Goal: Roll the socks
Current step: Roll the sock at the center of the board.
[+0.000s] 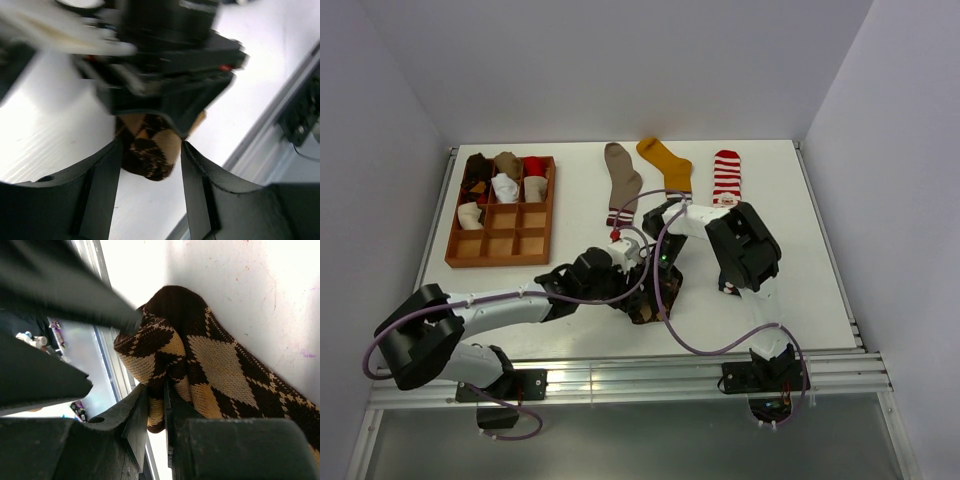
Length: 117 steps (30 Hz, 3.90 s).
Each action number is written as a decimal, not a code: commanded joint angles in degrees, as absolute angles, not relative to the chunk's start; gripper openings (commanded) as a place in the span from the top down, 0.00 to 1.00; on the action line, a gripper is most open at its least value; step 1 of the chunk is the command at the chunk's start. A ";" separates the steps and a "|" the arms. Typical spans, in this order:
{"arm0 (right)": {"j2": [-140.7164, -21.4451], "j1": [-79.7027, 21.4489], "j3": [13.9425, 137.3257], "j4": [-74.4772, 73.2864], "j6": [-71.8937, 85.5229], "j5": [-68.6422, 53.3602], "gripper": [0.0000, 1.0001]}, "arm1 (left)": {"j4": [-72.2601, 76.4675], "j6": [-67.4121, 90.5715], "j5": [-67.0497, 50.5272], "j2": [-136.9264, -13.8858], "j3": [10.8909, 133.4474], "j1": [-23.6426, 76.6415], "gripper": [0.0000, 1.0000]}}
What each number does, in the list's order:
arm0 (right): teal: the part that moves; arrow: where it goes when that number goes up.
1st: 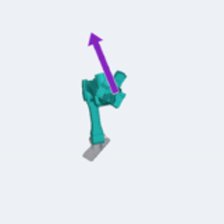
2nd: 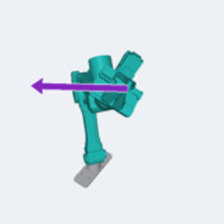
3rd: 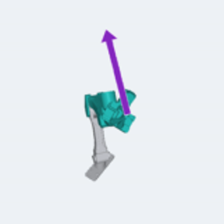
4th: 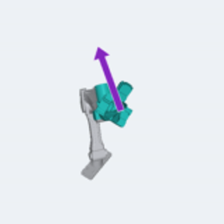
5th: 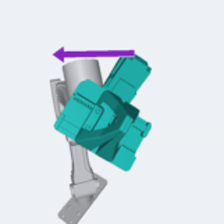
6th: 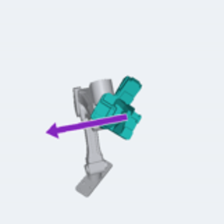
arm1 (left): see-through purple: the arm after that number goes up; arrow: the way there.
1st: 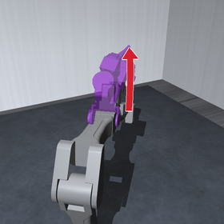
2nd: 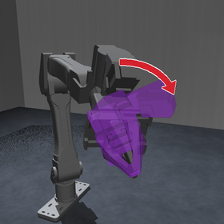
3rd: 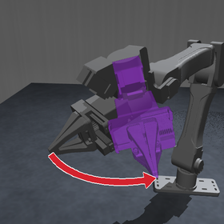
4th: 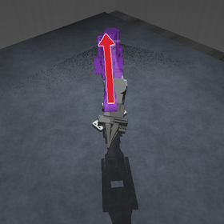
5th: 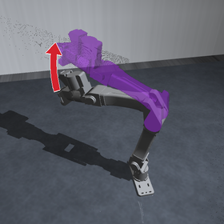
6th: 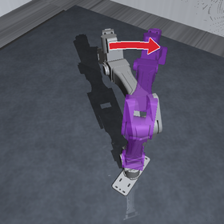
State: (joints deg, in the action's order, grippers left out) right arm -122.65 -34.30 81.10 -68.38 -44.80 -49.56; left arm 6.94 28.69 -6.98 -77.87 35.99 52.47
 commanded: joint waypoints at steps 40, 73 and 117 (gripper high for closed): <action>-114.26 -30.33 75.32 -51.68 -36.12 -40.34 0.51 | 4.13 30.14 -2.38 -94.31 43.33 59.41 1.00; -105.38 -11.08 71.02 -48.25 -22.67 -35.06 0.42 | 4.57 31.73 -0.44 -94.31 43.24 59.59 1.00; -123.92 -18.18 92.63 -52.82 -20.92 -32.96 0.90 | -10.70 27.69 -3.07 -100.10 56.59 60.21 1.00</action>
